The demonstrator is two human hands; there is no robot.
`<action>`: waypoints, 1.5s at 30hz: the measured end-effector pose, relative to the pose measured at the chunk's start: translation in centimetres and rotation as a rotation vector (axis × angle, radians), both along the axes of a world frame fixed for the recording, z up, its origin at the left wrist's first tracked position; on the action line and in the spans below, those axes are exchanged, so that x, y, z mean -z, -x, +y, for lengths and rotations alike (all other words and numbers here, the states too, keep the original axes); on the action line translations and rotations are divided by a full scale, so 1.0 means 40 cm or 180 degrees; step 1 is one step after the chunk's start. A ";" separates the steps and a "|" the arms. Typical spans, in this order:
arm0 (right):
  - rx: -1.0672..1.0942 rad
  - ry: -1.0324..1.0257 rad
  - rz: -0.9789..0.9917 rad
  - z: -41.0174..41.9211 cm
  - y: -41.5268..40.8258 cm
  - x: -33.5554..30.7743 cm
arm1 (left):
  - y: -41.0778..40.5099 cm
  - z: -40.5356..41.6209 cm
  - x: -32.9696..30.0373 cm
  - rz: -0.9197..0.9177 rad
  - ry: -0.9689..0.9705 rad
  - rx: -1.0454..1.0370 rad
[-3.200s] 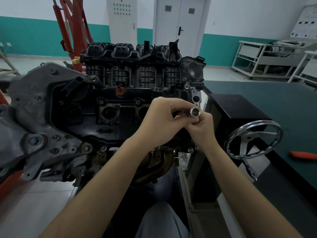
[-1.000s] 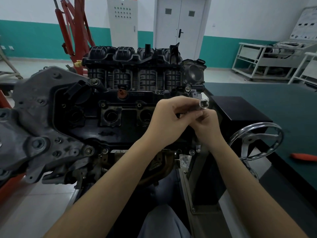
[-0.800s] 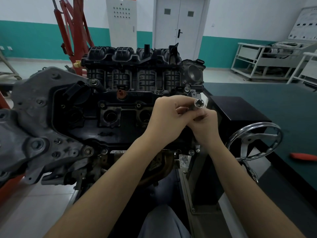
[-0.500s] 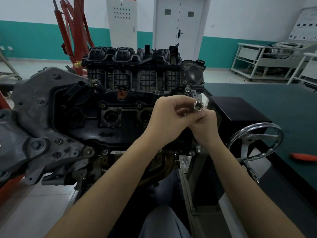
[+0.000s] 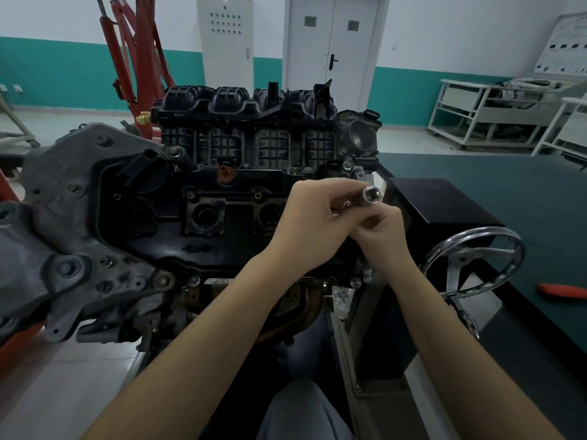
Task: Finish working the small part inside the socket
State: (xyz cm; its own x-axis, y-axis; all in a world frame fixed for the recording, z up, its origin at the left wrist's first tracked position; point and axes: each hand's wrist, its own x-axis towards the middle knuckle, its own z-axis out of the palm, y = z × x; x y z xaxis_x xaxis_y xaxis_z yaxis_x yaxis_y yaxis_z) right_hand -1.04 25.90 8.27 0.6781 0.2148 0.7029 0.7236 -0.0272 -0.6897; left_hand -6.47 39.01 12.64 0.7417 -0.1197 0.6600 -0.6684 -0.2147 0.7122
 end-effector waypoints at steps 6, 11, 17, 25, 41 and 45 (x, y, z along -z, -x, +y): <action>-0.0047 -0.0017 0.0107 -0.001 0.002 -0.008 | 0.001 0.013 -0.005 0.0203 0.0163 0.0399; -0.0050 -0.0007 0.0030 -0.003 0.000 0.001 | -0.004 0.004 0.000 0.0108 0.0144 0.0038; 0.0029 0.0010 0.0060 -0.006 -0.008 -0.001 | -0.003 0.011 -0.005 0.0116 0.0130 0.0424; -0.0150 -0.0029 0.0083 -0.009 -0.008 0.006 | -0.012 0.007 -0.002 0.0110 0.0201 0.0132; 0.0003 0.0075 0.0067 0.001 -0.007 -0.009 | -0.003 0.020 -0.017 0.0172 -0.0075 0.0043; 0.0020 0.0039 -0.0018 0.001 -0.006 -0.005 | -0.003 0.017 -0.013 0.0078 -0.0135 -0.0159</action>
State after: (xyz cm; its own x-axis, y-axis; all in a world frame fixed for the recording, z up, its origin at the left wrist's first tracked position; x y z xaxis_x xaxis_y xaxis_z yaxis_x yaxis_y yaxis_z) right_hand -0.79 25.94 8.46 0.6754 0.2192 0.7041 0.7273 -0.0403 -0.6851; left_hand -6.35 39.67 13.17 0.7634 -0.1097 0.6366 -0.6385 -0.2778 0.7178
